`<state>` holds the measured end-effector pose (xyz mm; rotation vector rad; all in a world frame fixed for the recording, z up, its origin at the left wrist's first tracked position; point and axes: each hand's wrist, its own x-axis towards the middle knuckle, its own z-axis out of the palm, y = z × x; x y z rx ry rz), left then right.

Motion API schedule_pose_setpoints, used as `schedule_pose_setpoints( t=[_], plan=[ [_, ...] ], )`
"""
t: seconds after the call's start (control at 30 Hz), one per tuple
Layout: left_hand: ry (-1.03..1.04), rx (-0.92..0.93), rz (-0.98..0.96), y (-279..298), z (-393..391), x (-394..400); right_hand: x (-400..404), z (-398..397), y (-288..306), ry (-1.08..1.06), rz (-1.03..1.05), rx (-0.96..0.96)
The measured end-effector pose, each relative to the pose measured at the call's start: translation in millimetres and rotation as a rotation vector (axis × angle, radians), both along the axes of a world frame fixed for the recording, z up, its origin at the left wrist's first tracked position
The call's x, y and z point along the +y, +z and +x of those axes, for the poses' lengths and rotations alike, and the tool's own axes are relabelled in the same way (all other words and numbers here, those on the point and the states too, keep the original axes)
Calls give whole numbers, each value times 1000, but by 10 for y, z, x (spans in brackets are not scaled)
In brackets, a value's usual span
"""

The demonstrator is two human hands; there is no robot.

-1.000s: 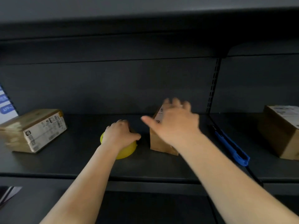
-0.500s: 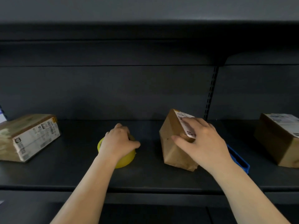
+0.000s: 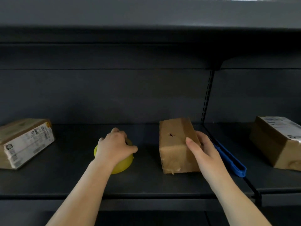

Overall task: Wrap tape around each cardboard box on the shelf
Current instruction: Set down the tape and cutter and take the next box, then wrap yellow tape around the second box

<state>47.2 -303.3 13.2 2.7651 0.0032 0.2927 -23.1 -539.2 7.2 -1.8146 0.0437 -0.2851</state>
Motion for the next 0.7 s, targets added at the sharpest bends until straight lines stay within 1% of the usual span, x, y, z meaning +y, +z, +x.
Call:
schedule_pose_setpoints(
  t=[0.1,0.17,0.2,0.23,0.33,0.37,0.4,0.43,0.47,0.5,0.57,0.63,0.7],
  plan=[
    [-10,-18,3,6,-11,-2,-7,-26,-62,32,73,23],
    [-14,-38,-10,2,-12,10,-12,-25,-63,17,13,13],
    [-13,-48,-14,-1,-11,18,-19,-25,-52,-8,-80,-24],
    [-10,-55,-14,-3,-12,24,-30,-32,-34,-47,-219,-98],
    [0,-54,12,-7,-19,19,-13,-73,84,-119,-785,-431],
    [8,-56,30,-7,-25,12,8,-69,111,-95,-959,-472],
    [14,-63,40,-6,-31,7,36,-57,136,-49,-1093,-448],
    [16,-75,35,-3,-36,4,60,-38,157,-3,-1167,-383],
    [16,-89,19,1,-43,5,73,-17,172,31,-1184,-317],
    [14,-101,-1,6,-55,11,76,-2,177,49,-1164,-294],
    [12,-143,-54,15,-89,34,78,13,162,53,-1119,-331],
    [-6,-214,-168,23,-133,72,101,1,147,78,-1105,-372],
    [-35,-294,-327,21,-184,115,131,-17,133,119,-1083,-388]
  ],
)
